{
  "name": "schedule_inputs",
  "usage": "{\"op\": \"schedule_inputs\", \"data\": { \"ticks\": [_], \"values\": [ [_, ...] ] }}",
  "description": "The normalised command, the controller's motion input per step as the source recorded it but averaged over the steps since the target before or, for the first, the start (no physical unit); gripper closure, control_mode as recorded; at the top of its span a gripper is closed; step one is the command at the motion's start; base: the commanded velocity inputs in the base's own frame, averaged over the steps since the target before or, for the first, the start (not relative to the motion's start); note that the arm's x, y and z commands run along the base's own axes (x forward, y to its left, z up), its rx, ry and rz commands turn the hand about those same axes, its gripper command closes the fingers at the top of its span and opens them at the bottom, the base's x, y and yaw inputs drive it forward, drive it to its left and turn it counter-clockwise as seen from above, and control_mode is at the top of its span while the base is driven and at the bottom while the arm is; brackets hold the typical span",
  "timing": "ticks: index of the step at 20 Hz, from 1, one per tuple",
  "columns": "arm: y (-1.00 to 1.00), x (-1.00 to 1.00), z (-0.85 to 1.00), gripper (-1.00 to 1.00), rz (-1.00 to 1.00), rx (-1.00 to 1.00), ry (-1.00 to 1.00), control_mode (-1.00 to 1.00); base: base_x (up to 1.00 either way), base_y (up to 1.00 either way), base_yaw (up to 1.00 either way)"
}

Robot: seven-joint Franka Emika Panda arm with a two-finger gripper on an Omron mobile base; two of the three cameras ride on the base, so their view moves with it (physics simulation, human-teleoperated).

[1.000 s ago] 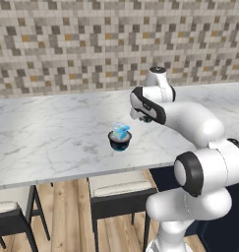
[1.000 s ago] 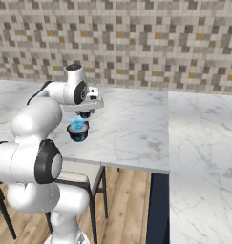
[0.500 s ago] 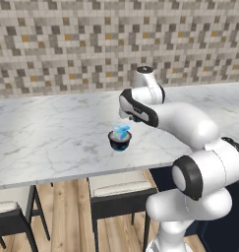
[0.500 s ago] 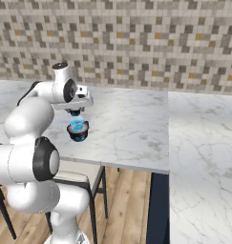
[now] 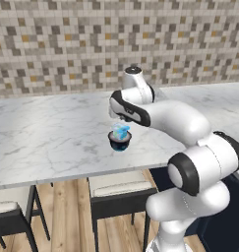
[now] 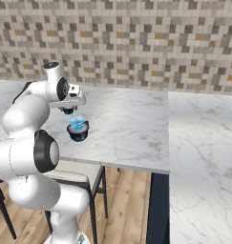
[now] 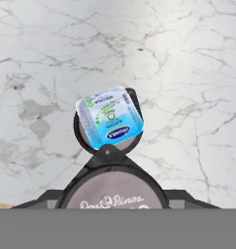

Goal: Stack the yogurt containers by placing the smaller containers on top of the larger containers.

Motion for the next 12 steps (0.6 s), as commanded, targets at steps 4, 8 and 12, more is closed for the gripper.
{"op": "schedule_inputs", "data": {
  "ticks": [4,8,12],
  "values": [
    [0.15,0.19,-0.02,1.0,0.0,0.0,0.0,-1.0,0.0,0.0,0.0],
    [0.07,0.13,-0.06,1.0,-0.01,0.0,0.0,-1.0,0.0,0.0,0.0],
    [0.05,0.16,-0.06,1.0,0.0,0.0,0.0,-1.0,0.0,0.0,0.0]
  ]
}}
